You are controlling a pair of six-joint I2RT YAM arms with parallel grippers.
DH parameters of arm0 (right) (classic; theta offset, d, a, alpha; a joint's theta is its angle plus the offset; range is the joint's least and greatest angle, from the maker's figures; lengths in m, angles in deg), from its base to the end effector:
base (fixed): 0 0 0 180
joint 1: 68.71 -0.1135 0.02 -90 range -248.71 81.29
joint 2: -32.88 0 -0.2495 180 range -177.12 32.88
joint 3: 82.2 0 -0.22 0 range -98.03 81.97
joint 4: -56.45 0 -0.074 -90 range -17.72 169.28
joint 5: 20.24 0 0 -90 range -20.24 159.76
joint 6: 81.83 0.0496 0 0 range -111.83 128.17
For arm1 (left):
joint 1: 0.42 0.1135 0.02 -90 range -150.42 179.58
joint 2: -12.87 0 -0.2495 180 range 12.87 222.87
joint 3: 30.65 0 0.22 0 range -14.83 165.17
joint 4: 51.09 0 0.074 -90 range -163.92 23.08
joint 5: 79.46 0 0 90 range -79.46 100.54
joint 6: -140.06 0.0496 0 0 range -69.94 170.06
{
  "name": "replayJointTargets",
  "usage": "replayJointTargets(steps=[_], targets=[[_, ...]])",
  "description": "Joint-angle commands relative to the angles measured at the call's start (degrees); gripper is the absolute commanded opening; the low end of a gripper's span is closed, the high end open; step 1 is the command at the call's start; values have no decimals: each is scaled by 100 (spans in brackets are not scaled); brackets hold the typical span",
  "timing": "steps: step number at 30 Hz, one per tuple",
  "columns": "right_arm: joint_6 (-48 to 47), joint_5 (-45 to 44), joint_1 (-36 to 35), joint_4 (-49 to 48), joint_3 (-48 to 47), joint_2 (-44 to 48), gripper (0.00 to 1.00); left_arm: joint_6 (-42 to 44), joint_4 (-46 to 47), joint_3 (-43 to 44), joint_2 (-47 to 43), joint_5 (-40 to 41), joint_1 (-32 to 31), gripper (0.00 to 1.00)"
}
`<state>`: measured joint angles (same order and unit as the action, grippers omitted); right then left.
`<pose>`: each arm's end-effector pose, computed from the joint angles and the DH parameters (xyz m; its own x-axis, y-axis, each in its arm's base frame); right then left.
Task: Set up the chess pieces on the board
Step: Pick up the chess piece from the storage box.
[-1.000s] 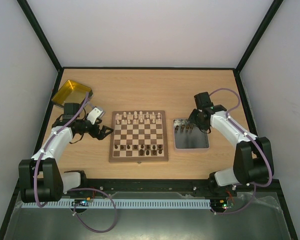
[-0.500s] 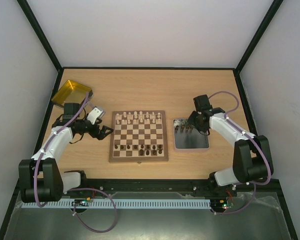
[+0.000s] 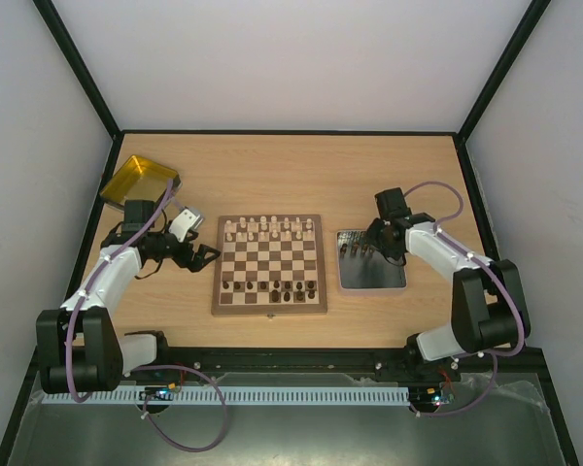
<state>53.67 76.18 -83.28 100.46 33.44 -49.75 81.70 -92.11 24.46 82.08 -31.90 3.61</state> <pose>0.2447 0.0693 0.1828 -0.8147 0.5206 -0.2554 0.4006 0.8238 0.4011 0.2099 -0.0188 0.2024 -0.5220 0.3513 -0.7773 0.7128 0.6801 -0.1713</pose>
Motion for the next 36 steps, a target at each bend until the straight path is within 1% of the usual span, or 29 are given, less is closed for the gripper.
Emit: replayJointTargets(steps=[1, 3, 6, 10, 16, 21, 27, 31, 36], targets=[[73, -127, 33, -151, 151, -111, 21, 106, -83, -81, 14, -143, -25, 99], [86, -135, 38, -180, 191, -117, 20, 106, -87, -83, 22, -137, -25, 99], [82, -180, 47, -191, 221, -98, 13, 106, -87, -84, 23, -151, -32, 99], [110, -264, 42, -120, 210, 38, 8, 106, -91, -74, 33, -144, -34, 99], [148, -439, 42, 58, 189, 341, 7, 95, -83, -68, 75, -146, -34, 99], [122, -712, 46, 303, 99, 792, 6, 84, -86, -68, 83, -141, -52, 100], [-35, -425, -32, 754, -8, 1526, 3, 64, -66, -61, 107, -116, -67, 100], [10, -370, -467, 1067, -126, 1855, 3, 41, -44, -55, 138, -69, -69, 100], [284, -520, -1542, 1318, -500, 1871, 2, 3, -22, -61, 137, -38, -78, 99]])
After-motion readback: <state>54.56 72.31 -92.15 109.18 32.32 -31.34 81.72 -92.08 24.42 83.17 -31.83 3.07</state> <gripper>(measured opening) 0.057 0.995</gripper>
